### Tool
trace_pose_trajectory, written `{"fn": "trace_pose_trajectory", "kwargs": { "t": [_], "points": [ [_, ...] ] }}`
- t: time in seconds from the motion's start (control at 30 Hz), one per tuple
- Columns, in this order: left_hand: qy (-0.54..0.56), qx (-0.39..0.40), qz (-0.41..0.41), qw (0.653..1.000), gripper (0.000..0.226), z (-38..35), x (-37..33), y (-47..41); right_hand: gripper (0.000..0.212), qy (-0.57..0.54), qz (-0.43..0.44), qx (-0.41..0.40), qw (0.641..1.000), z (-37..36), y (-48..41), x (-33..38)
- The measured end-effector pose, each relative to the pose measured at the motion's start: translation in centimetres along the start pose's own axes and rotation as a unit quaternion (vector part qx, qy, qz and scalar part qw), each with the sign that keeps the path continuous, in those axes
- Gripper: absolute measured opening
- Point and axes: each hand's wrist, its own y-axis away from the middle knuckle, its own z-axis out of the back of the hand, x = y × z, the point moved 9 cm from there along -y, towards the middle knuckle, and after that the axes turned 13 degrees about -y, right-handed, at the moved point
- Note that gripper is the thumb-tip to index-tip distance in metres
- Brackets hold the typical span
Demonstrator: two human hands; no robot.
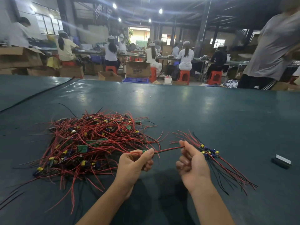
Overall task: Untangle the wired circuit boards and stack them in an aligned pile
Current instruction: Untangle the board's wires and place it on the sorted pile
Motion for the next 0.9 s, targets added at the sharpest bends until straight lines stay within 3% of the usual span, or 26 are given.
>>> {"fn": "trace_pose_trajectory", "kwargs": {
  "t": [0.3, 0.4, 0.53, 0.6, 0.7, 0.83, 0.9],
  "points": [
    [-0.012, 0.031, -0.013, 0.999, 0.033, -0.4, -0.4, 0.2, 0.022, -0.059, -0.023, 0.009, 0.998, 0.3, 0.0, 0.5],
    [-0.001, 0.035, -0.017, 0.999, 0.03, -0.4, -0.6, 0.2, 0.028, -0.06, 0.005, 0.054, 0.997, -0.4, 0.2, 0.8],
    [0.083, 0.066, 0.009, 0.994, 0.031, -0.4, -0.9, -0.1, 0.076, -0.087, 0.018, 0.125, 0.988, -1.2, 0.8, 1.2],
    [0.156, 0.126, 0.041, 0.979, 0.041, -1.2, -1.0, 0.1, 0.075, -0.053, -0.002, 0.123, 0.991, -1.2, 0.9, 0.5],
    [0.195, 0.252, 0.066, 0.946, 0.04, -3.5, -1.2, 1.4, 0.059, 0.111, -0.043, 0.131, 0.984, -2.3, 1.3, -2.4],
    [0.162, 0.416, 0.09, 0.89, 0.032, -6.7, -0.7, 4.5, 0.056, 0.248, -0.155, 0.246, 0.924, -4.1, 3.9, -6.8],
    [0.137, 0.44, 0.122, 0.879, 0.041, -7.1, 0.1, 5.3, 0.059, 0.267, -0.205, 0.278, 0.9, -3.9, 4.9, -7.8]
  ]
}}
